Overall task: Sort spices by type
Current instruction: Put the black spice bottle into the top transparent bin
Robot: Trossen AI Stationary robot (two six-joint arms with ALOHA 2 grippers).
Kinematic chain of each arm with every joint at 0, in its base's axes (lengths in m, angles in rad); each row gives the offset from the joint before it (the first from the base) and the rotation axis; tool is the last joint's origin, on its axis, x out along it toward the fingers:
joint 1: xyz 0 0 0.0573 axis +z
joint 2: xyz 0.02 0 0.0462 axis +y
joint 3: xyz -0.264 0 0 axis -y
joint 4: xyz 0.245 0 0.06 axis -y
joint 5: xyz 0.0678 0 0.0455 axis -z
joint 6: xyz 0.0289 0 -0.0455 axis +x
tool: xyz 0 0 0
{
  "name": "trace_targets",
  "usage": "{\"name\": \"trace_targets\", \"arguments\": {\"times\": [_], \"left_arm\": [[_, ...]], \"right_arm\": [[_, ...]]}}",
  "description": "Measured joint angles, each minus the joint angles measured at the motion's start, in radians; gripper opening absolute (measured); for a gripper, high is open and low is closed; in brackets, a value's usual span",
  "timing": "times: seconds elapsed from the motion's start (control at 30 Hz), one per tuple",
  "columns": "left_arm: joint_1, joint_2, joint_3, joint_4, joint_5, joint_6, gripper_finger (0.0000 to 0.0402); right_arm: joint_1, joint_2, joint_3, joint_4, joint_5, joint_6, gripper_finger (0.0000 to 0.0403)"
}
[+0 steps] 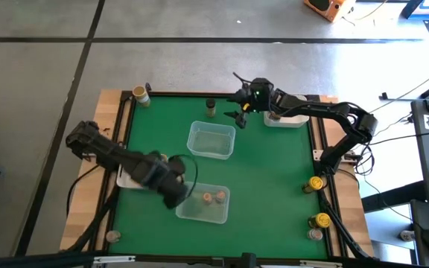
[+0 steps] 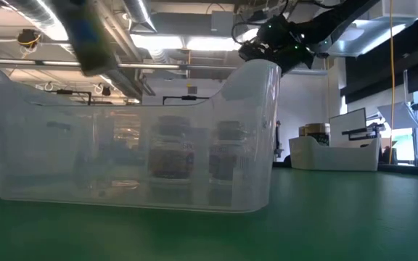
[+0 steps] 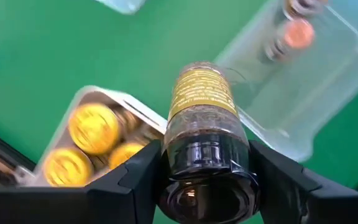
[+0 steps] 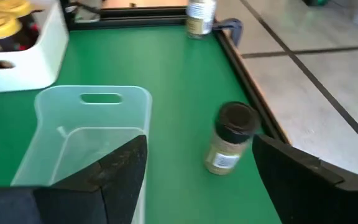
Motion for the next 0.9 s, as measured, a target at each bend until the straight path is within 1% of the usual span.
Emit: {"name": "trace_targets", "arguments": {"times": [0.07,0.23,0.33,0.47,0.57,0.63,0.7,0.8,0.9], "left_arm": [[0.057,0.0,0.0,0.0,-0.002,0.061,0.02],[0.196,0.0,0.0,0.012,-0.043,0.227,0.02],[0.276,0.0,0.0,0.019,-0.061,0.329,0.02],[0.377,0.0,0.0,0.083,-0.064,0.464,0.02],[0.46,0.0,0.0,0.174,-0.061,0.506,0.02],[0.523,0.004,0.0,0.249,-0.051,0.521,0.02],[0.581,0.013,0.001,0.289,-0.036,0.549,0.02],[0.646,0.046,0.001,0.299,0.013,0.6,0.02],[0.684,0.096,0.001,0.286,0.035,0.638,0.02]], "right_arm": [[0.022,0.0,0.0,0.0,0.006,-0.015,0.0292],[0.077,-0.012,0.0,-0.011,0.095,-0.05,0.0292],[0.09,-0.015,0.0,-0.045,0.147,-0.073,0.0292],[0.098,-0.016,0.0,-0.093,0.212,-0.078,0.0292],[0.098,-0.016,0.0,-0.121,0.27,-0.069,0.0292],[0.098,-0.016,0.0,-0.129,0.334,-0.021,0.0292],[0.098,-0.016,0.0,-0.135,0.378,0.003,0.0292],[0.098,-0.016,0.0,-0.165,0.396,0.022,0.0292],[0.098,-0.016,0.0,-0.19,0.397,0.022,0.0291]]}}
